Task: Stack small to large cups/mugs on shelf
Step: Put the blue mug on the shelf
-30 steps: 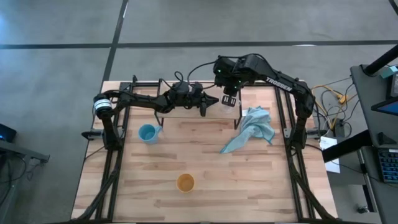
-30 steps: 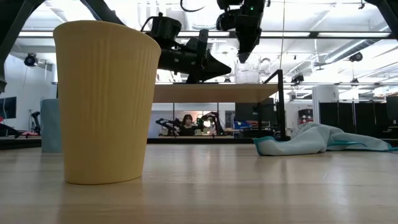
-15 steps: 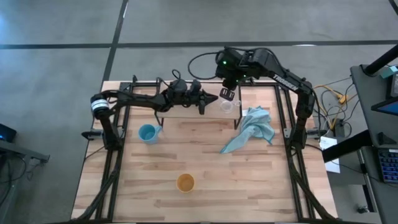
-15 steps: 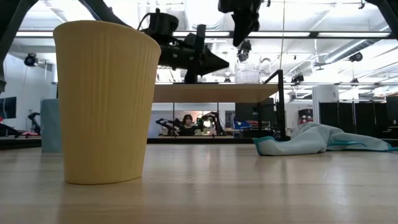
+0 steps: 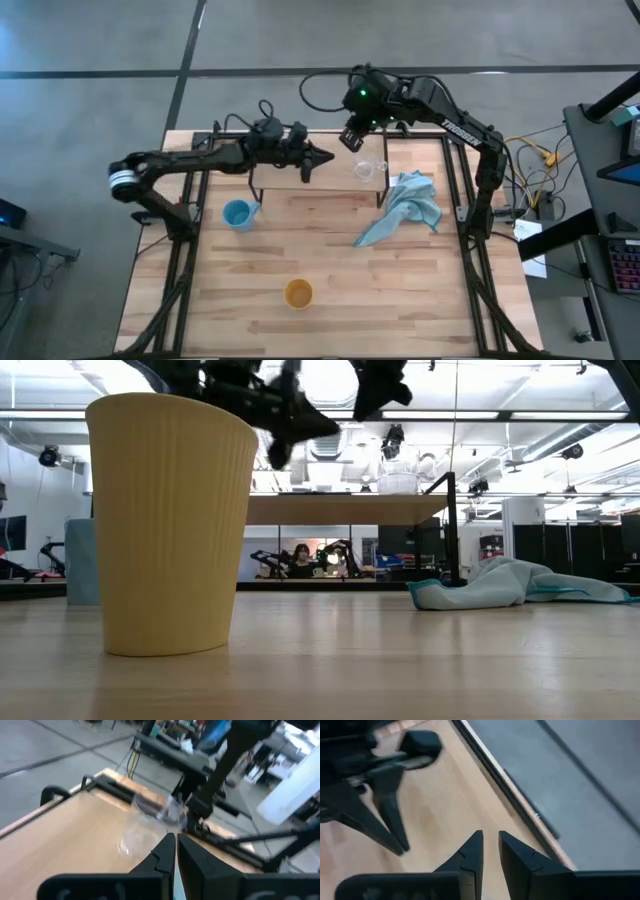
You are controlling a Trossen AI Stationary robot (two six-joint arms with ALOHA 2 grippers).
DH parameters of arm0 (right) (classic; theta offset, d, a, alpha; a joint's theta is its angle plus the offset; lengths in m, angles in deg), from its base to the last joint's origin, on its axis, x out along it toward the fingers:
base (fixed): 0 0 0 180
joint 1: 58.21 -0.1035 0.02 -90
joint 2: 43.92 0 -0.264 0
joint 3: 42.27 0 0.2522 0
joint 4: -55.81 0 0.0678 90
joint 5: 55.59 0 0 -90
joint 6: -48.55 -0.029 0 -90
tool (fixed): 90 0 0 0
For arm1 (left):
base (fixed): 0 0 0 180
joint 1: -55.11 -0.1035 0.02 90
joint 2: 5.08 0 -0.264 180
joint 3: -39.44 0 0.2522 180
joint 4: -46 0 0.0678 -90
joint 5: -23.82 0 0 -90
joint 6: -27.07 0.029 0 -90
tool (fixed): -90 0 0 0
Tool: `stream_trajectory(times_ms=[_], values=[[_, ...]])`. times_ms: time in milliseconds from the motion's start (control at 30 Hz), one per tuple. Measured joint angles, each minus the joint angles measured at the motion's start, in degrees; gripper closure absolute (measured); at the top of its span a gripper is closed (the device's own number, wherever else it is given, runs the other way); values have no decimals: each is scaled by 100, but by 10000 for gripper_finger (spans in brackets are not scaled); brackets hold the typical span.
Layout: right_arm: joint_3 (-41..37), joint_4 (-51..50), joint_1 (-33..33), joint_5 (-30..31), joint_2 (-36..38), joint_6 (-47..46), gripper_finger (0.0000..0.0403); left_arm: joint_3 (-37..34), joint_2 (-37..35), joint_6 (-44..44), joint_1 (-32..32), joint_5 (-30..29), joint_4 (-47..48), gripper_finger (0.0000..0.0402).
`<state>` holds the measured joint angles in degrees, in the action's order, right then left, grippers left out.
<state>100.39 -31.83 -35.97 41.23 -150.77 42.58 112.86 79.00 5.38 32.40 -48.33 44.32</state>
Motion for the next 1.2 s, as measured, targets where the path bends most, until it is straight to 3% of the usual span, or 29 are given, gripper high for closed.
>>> stream_trajectory(times_ms=[233, 600, 767, 967, 1200], values=[[-2, -1374, -111, -1528, 27, -85, 349, 33, -1328, 857, 147, 79, 2091, 398], [-11, -1524, -926, -1583, 20, -462, 349, -2, -2673, 1171, 789, 319, 4019, 398], [-19, -1449, -1209, -1581, 20, -414, 349, -11, -2759, 1162, 965, 312, 4403, 389], [-31, -401, -1298, -1581, 17, -417, 349, -13, -2535, 1160, 1045, 311, 4422, 339], [-19, -249, -1302, -1596, 17, -709, 349, -15, -2142, 812, 1050, 369, 4830, 284]])
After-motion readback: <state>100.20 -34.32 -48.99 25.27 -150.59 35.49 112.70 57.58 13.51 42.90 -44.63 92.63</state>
